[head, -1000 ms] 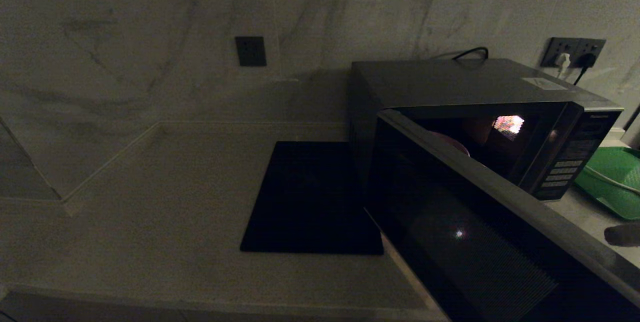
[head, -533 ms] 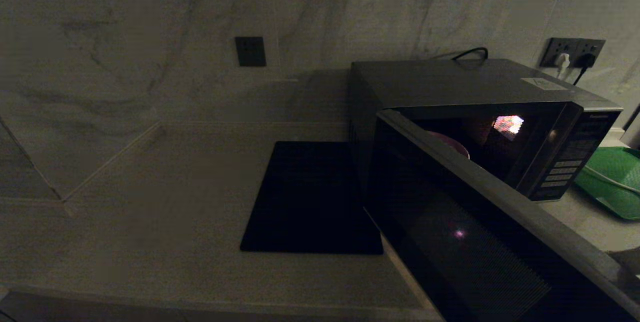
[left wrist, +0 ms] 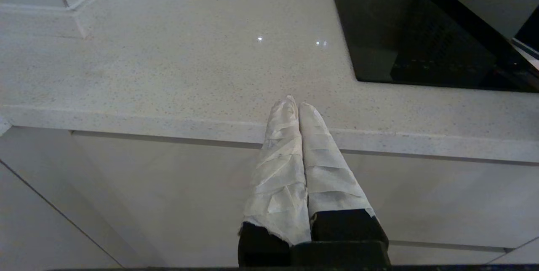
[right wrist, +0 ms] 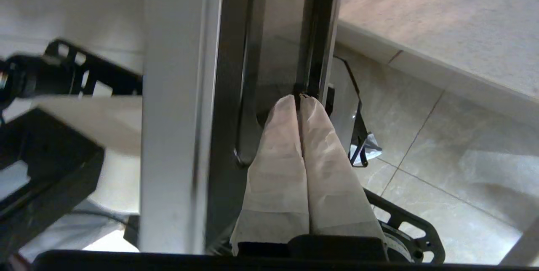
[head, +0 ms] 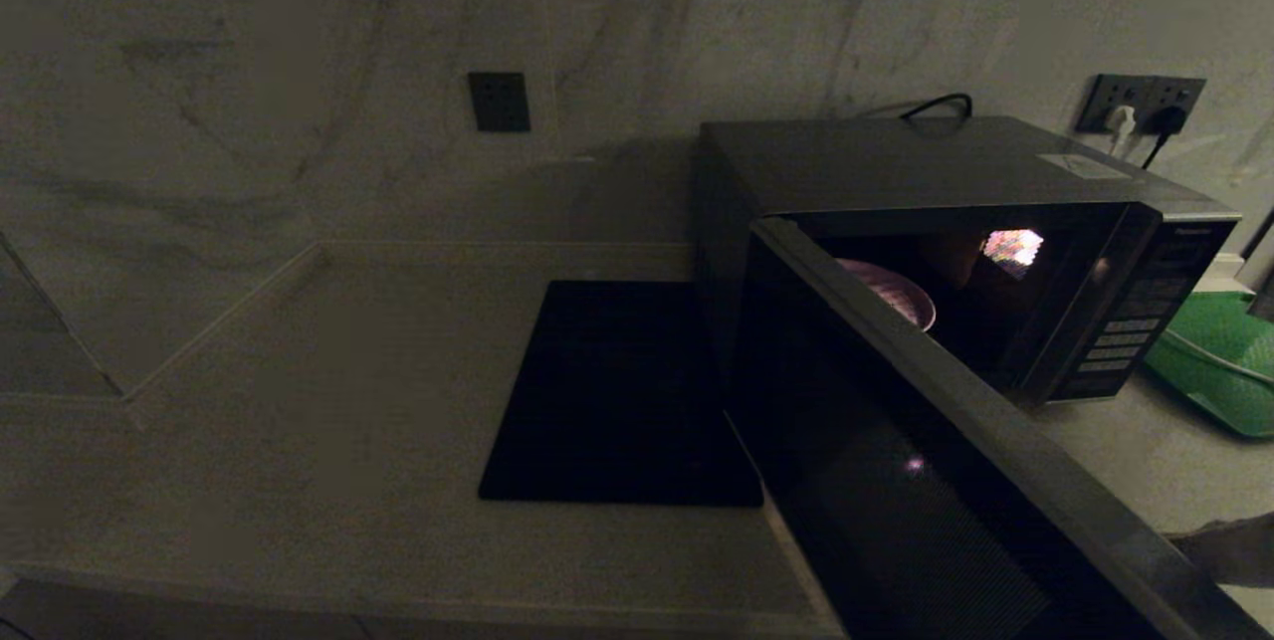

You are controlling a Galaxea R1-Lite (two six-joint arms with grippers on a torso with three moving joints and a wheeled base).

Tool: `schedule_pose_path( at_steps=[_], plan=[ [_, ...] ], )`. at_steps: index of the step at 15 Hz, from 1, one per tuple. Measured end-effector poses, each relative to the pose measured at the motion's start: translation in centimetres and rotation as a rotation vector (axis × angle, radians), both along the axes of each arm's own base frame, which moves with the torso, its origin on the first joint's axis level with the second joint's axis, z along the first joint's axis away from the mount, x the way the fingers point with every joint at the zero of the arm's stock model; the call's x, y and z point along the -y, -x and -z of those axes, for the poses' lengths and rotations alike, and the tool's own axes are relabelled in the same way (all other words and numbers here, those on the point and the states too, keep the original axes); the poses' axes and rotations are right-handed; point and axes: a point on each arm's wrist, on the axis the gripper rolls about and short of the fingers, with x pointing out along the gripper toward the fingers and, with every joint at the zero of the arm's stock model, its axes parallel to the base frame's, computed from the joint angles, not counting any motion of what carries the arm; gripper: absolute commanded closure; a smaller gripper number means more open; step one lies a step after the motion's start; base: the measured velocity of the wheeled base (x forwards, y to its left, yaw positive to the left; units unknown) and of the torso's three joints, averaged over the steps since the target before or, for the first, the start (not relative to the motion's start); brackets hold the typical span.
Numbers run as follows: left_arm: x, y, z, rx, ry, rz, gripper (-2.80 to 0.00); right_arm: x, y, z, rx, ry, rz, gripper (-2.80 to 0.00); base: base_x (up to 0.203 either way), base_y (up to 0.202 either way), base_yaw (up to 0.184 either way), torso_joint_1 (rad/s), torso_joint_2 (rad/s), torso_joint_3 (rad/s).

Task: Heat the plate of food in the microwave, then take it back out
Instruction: Open the microwave oven

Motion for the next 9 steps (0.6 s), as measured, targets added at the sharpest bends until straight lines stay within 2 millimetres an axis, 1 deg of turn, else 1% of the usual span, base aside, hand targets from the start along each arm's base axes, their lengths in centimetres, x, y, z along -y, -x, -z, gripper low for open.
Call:
schedule_pose_path(
  at_steps=[5, 9],
  plan=[
    [0.0, 0.0, 0.0, 0.0, 0.0, 0.0, 0.0, -0.7, 0.8, -0.3, 0.015, -0.011, -0.087, 0.0, 0.0, 0.0, 0.0, 0.0, 0.0, 0.0],
    [0.0, 0.0, 0.0, 0.0, 0.0, 0.0, 0.0, -1.8, 1.7, -0.6, 0.022, -0.027, -0.195, 0.0, 0.0, 0.0, 0.0, 0.0, 0.0, 0.0]
  ],
)
